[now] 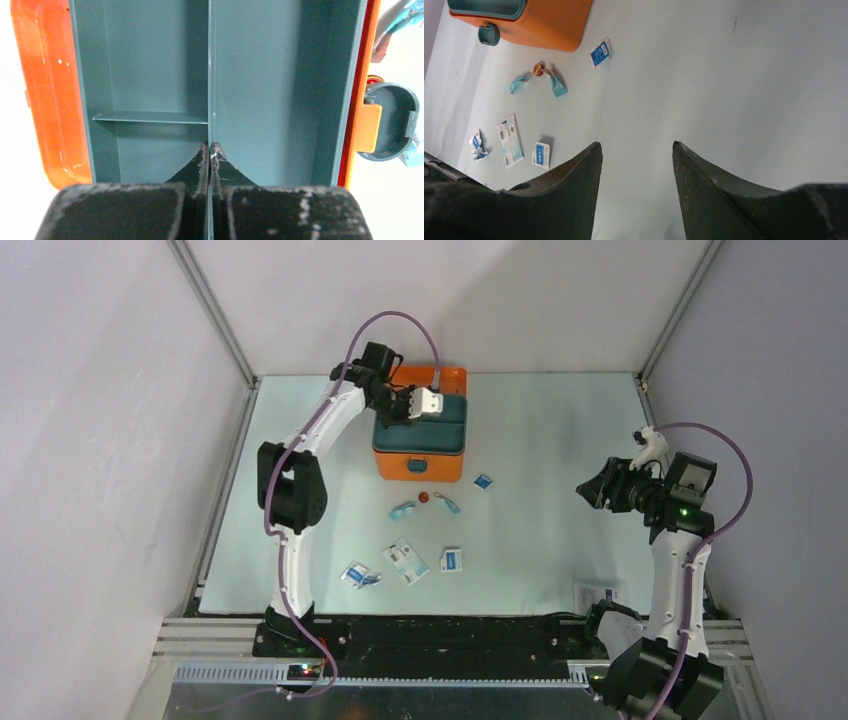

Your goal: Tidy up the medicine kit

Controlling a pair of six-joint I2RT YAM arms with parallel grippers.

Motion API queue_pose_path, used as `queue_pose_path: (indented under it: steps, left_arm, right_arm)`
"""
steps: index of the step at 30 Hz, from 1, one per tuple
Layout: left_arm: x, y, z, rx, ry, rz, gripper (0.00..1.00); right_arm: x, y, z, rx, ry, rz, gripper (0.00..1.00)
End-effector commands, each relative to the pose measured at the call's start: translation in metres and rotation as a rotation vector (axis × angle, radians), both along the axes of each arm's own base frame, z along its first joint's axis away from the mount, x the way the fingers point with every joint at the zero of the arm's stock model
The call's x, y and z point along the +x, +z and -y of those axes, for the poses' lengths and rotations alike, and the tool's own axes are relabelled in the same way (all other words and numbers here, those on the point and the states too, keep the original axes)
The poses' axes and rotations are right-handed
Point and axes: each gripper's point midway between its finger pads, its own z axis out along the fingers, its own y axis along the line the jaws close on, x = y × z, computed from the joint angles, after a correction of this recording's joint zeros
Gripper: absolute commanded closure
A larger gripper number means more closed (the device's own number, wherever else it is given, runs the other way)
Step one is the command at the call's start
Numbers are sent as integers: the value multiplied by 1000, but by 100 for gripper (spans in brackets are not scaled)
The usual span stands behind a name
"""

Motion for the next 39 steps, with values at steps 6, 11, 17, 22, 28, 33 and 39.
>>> queue_pose_path:
  steps: [6,11,17,22,28,33,39]
  left_arm:
    - [12,-4,12,-34,14,-18,100]
    - [9,2,14,-53,13,-20,100]
    - [4,25,19,-101,16,-17,100]
    - [-3,15,18,-72,16,-56,100]
    - [-16,-7,10,-22,55,-155,100]
    - [-19,-6,10,-36,78,-192,100]
    - [-19,-19,13,-49,70,-234,100]
  right_arm:
    - [7,4,0,-1,22,36,42]
    - [8,4,-1,6,28,34,42]
    - [9,3,-3,8,35,31,42]
    - [8,3,-3,5,36,30,42]
    - [7,1,-3,2,38,30,42]
    - [7,-1,-3,1,40,27,42]
    - [8,-2,-3,-1,39,25,42]
